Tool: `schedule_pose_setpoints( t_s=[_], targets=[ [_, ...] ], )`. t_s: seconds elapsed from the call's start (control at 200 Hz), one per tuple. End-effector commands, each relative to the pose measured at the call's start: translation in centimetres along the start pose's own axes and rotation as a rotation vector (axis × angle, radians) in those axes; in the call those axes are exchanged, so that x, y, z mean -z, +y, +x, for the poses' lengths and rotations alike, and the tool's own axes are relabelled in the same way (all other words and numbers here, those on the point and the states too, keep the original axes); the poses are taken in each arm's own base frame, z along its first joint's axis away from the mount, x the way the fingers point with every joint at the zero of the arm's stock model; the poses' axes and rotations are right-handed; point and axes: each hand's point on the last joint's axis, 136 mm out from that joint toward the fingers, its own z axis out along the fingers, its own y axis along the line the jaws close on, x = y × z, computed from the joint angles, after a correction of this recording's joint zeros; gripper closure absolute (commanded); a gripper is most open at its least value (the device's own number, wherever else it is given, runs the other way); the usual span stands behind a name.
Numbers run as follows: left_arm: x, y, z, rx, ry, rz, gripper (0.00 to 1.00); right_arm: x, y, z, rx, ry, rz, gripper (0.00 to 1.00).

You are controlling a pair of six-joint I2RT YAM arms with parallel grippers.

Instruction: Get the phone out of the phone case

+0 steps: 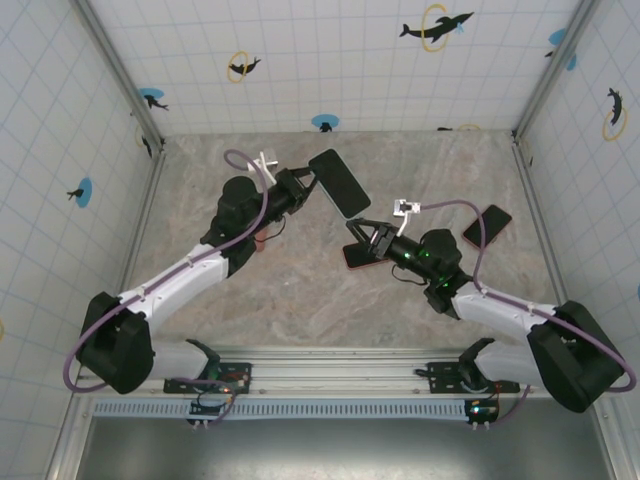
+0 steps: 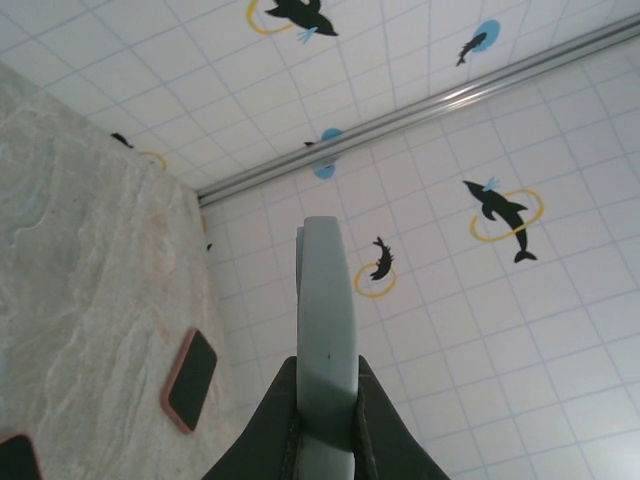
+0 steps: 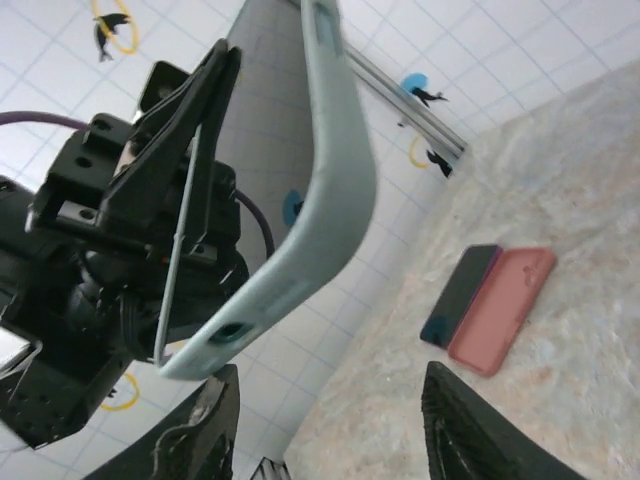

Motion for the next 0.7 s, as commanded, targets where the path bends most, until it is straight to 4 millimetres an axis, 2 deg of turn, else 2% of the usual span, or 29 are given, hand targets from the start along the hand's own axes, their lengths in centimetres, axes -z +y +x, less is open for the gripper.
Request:
schedule_pose_setpoints(
  t_s=[0.0, 0.235, 0.41, 0.696],
  targets=[
    [-0.5, -3.4, -0.9, -0.033, -0.009, 0.106, 1.0, 0.6, 4.2, -2.3, -0.022, -0.095, -0.188, 0.48],
    [-0.4, -3.7, -1.0, -0.022, -0.009, 0.12, 1.0, 0.1, 5.8, -3.4, -0.068, -0.122, -0.259, 0.54],
    [-0.3, -4.2, -1.1, -0.004, -0.015, 0.142, 1.0, -0.4, 5.6, -3.2, -0.074, -0.113, -0.254, 0.62],
    [-0.2, -4.7, -0.9, 0.049, -0.015, 0.167, 1.0, -1.0, 5.5, -3.0, -0.062, -0.101, -0.251, 0.67]
  ],
)
